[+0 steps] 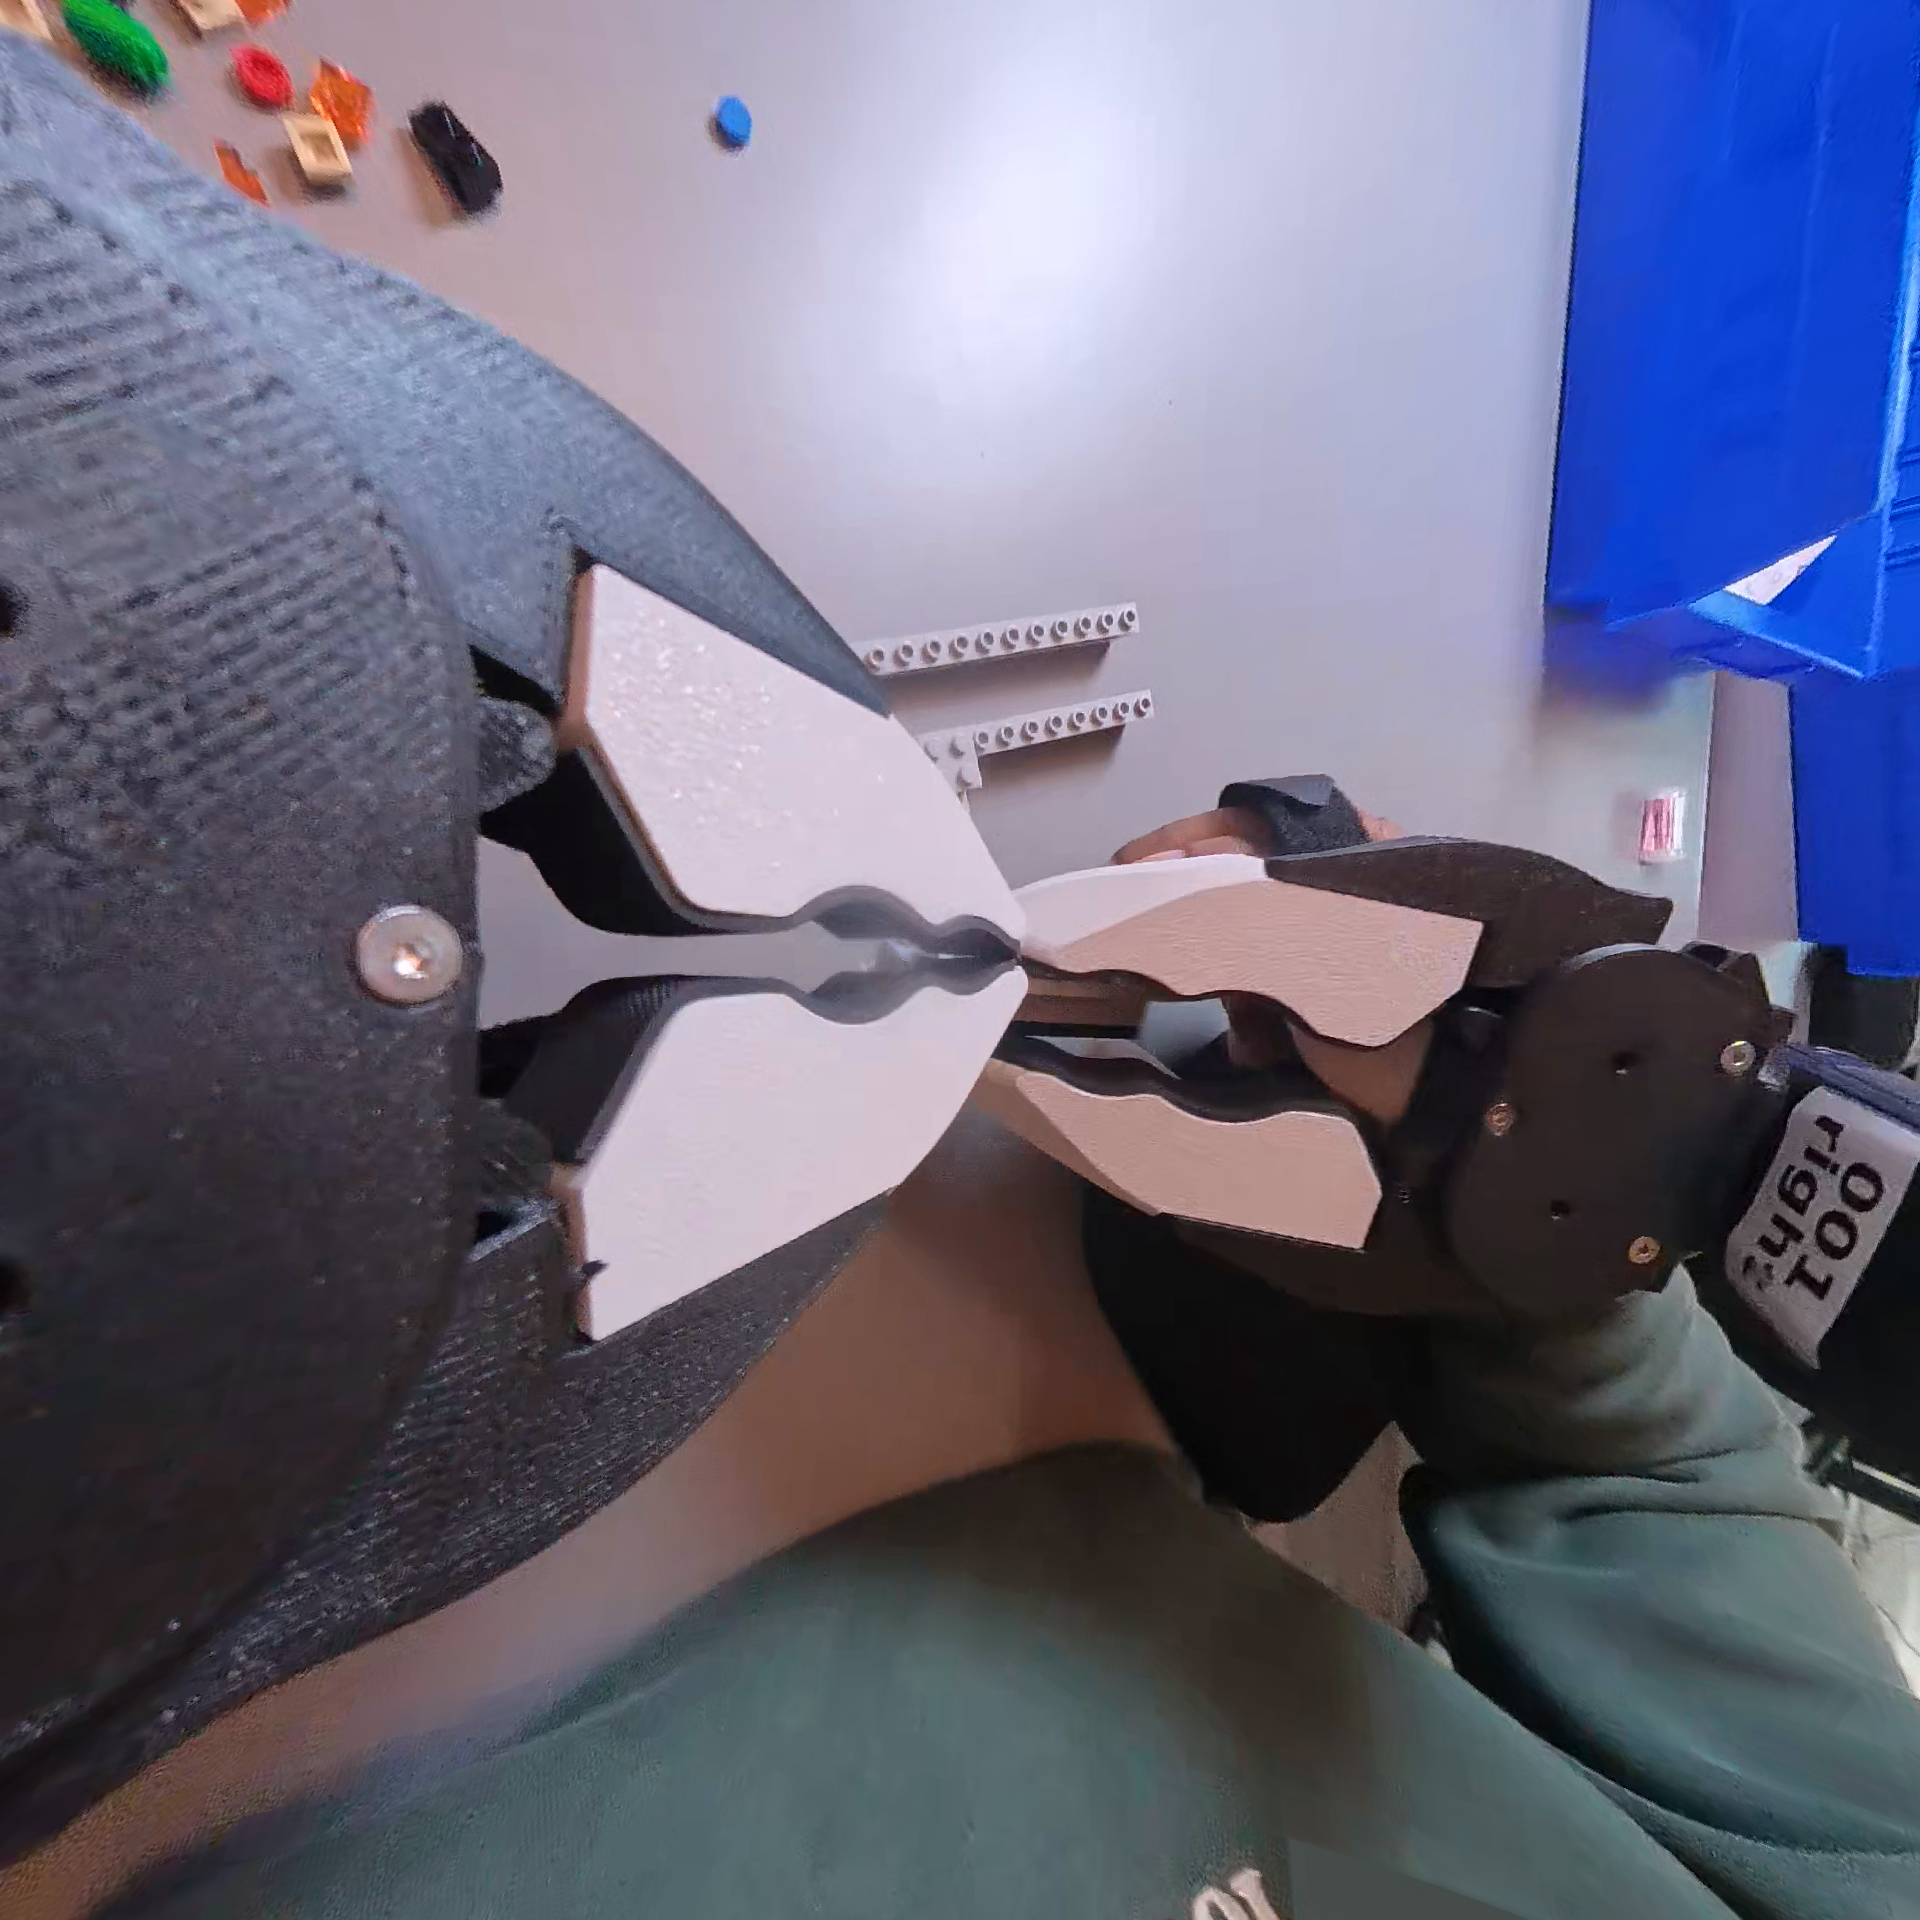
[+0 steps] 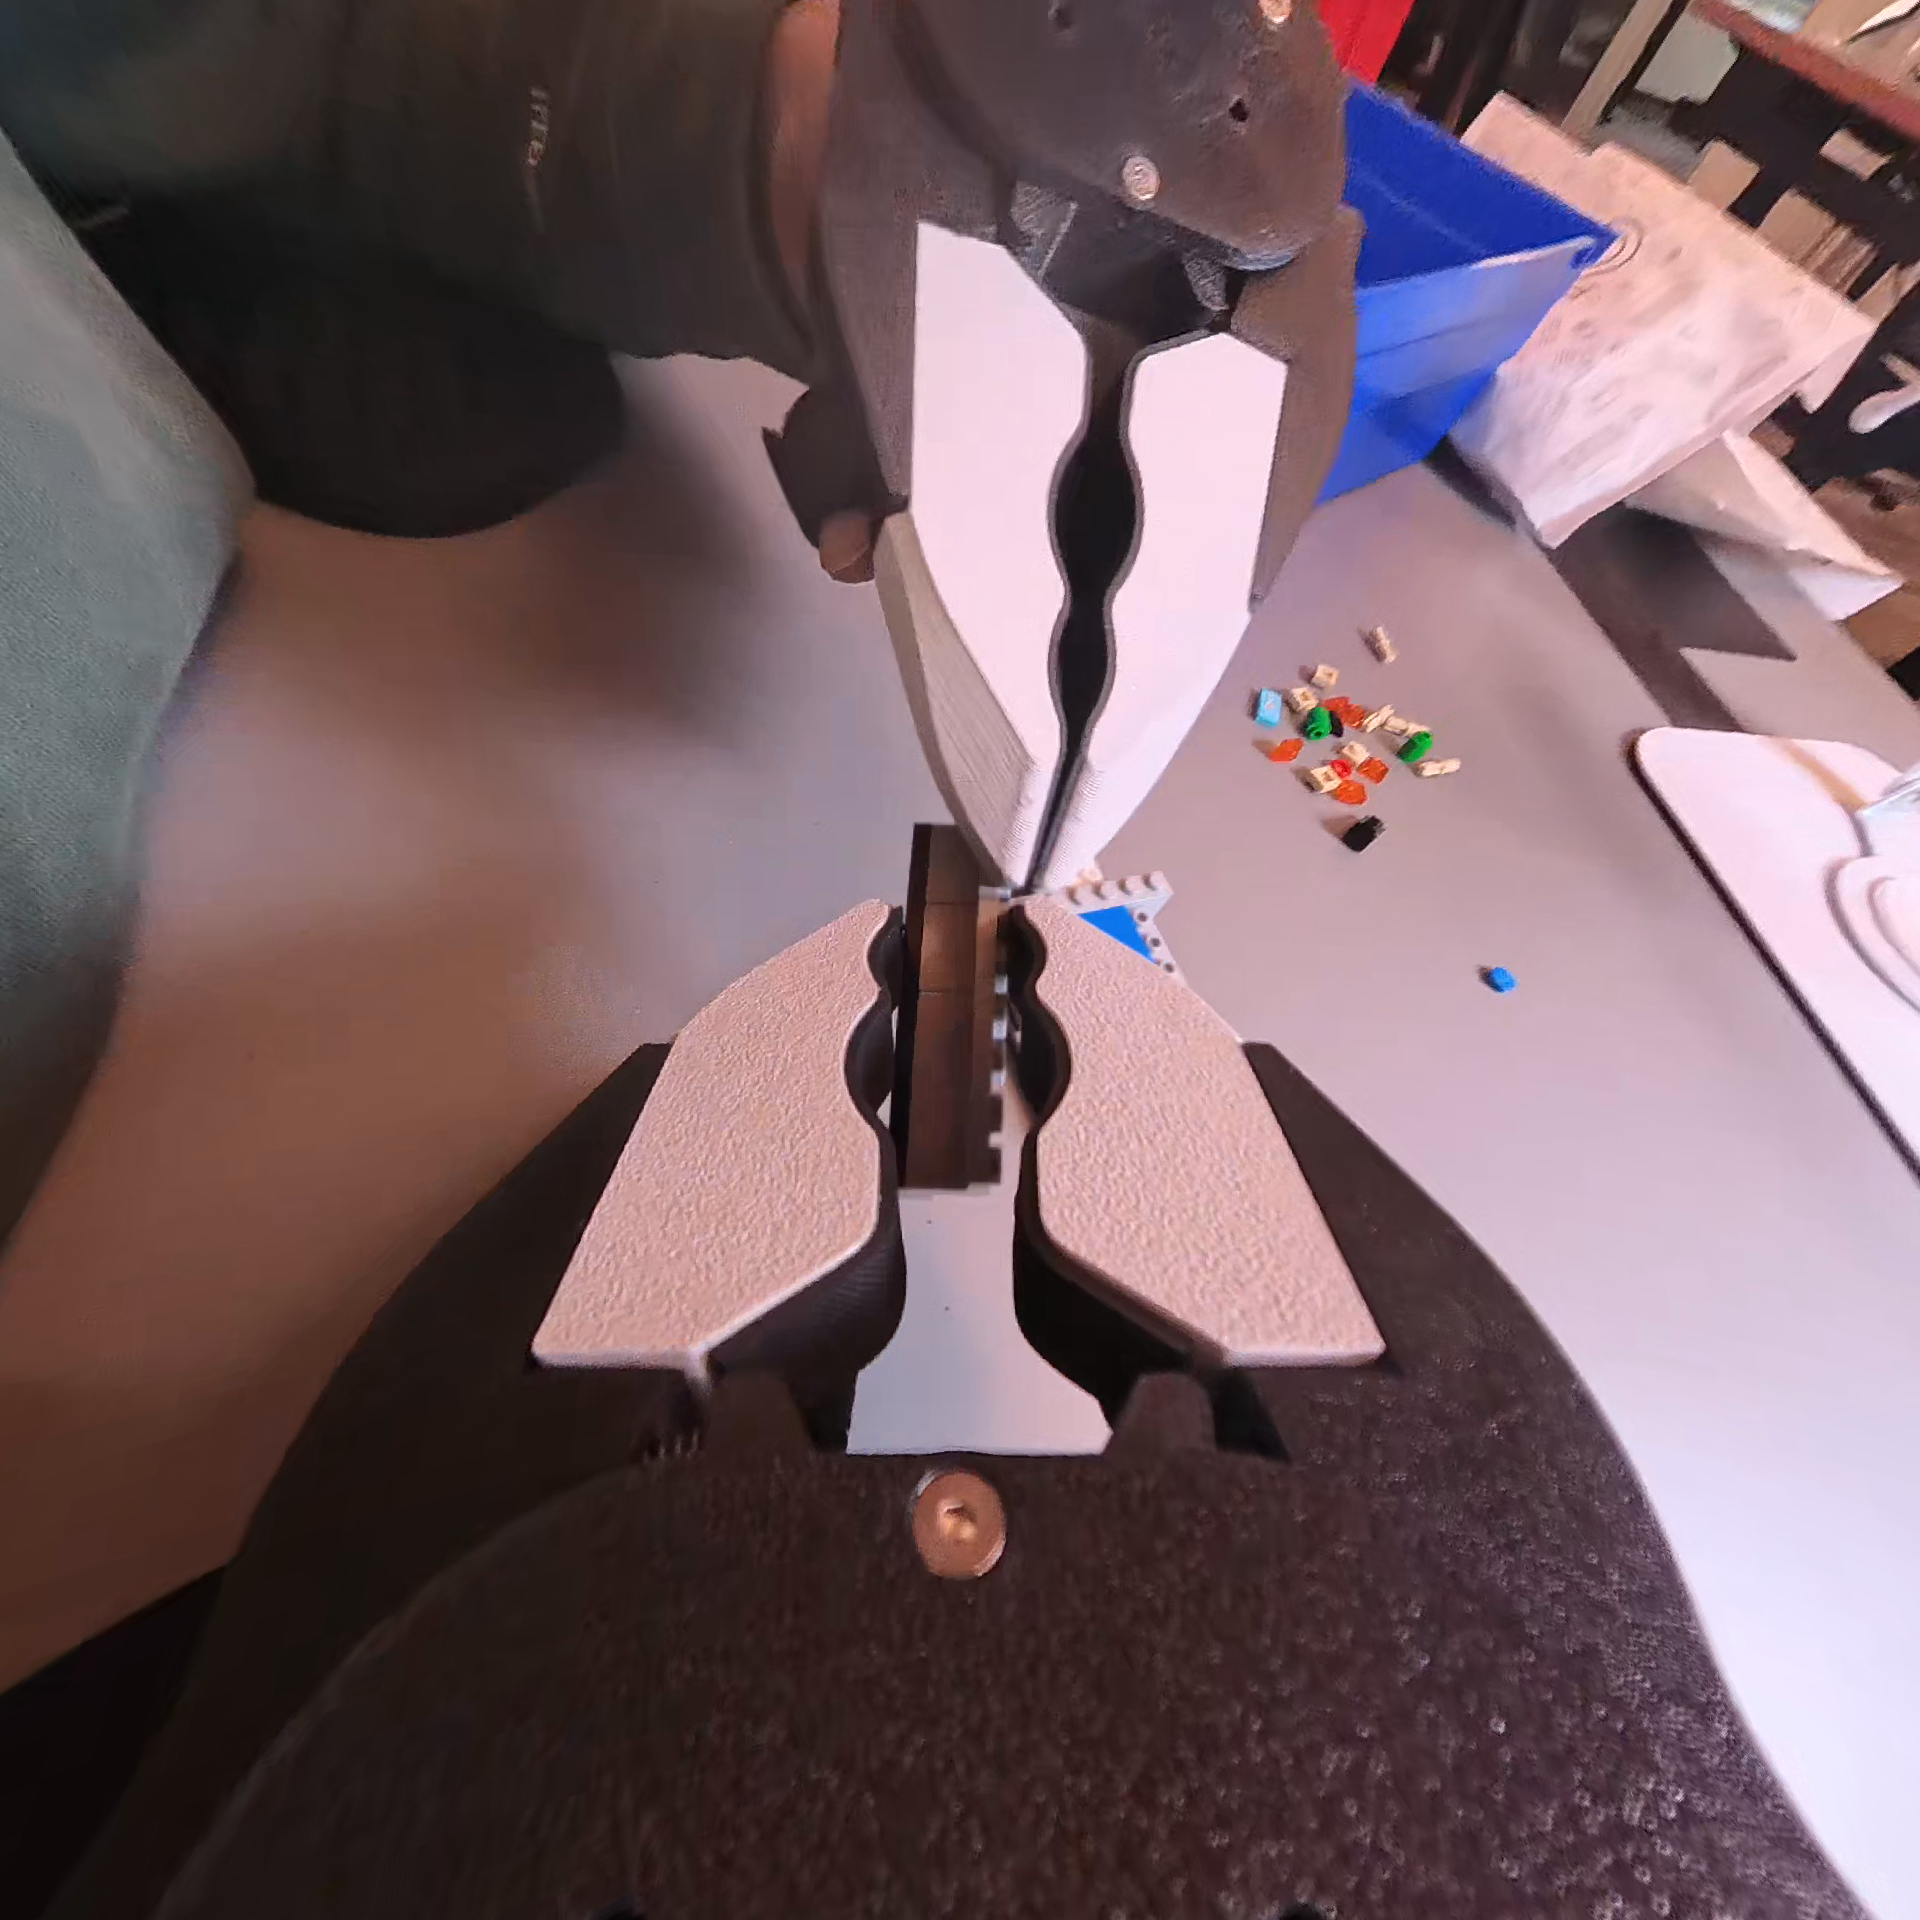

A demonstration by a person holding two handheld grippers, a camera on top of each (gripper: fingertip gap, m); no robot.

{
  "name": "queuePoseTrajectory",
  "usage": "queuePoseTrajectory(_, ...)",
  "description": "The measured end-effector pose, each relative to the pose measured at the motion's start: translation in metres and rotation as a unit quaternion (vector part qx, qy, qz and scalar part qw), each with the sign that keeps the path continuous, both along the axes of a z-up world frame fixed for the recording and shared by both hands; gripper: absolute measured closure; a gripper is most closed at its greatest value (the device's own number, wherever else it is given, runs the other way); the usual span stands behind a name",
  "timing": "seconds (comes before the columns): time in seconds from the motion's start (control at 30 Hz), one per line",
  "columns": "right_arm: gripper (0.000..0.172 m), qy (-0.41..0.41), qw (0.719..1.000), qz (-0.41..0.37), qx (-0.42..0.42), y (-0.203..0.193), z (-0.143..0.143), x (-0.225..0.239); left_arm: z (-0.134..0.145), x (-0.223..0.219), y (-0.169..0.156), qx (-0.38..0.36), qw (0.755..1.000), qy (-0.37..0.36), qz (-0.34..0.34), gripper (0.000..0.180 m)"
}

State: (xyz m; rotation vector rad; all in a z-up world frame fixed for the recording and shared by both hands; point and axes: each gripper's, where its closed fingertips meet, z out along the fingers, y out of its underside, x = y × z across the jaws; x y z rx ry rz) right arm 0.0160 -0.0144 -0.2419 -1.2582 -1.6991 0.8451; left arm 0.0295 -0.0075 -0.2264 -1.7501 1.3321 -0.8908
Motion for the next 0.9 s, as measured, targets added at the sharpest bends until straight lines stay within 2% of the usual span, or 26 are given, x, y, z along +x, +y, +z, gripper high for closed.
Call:
queuePoseTrajectory(0.1,0.153,0.021,1.000,-0.012,0.006,0.008,0.009,0.003,0.005,-0.009,0.003,0.060,0.998,0.020,0.007,0.180)
queuePoseTrajectory(0.3,0.153,0.035,0.999,-0.002,0.035,0.003,0.014,0.002,0.003,-0.005,0.004,0.087,0.996,0.026,0.012,0.164)
queuePoseTrajectory(0.37,0.153,0.030,0.999,0.000,0.040,0.002,0.012,0.002,-0.002,-0.004,-0.001,0.082,0.996,0.031,-0.003,0.174)
queuePoseTrajectory(0.5,0.152,0.046,0.998,-0.004,0.038,0.005,0.014,0.002,0.000,-0.007,0.000,0.099,0.994,0.045,-0.003,0.175)
queuePoseTrajectory(0.57,0.143,0.050,0.998,-0.017,0.027,0.013,0.017,0.006,0.005,-0.011,0.004,0.096,0.995,0.034,0.006,0.175)
queuePoseTrajectory(0.63,0.143,0.058,0.998,-0.007,0.023,0.013,0.019,0.009,0.008,-0.012,0.003,0.071,0.997,0.017,0.005,0.175)
queuePoseTrajectory(0.67,0.149,0.064,0.998,0.004,0.029,0.009,0.021,0.009,0.010,-0.012,0.001,0.059,0.998,0.004,0.002,0.175)
queuePoseTrajectory(0.73,0.152,0.076,0.995,0.018,0.066,0.002,0.025,0.009,0.013,-0.011,-0.003,0.013,1.000,-0.022,-0.005,0.174)
queuePoseTrajectory(0.8,0.152,0.107,0.986,0.037,0.119,-0.008,0.037,0.010,0.022,-0.009,-0.011,-0.092,0.992,-0.084,-0.021,0.173)
queuePoseTrajectory(0.9,0.153,0.115,0.966,0.075,0.219,-0.025,0.040,0.011,0.029,-0.015,-0.001,-0.223,0.960,-0.167,-0.007,0.175)
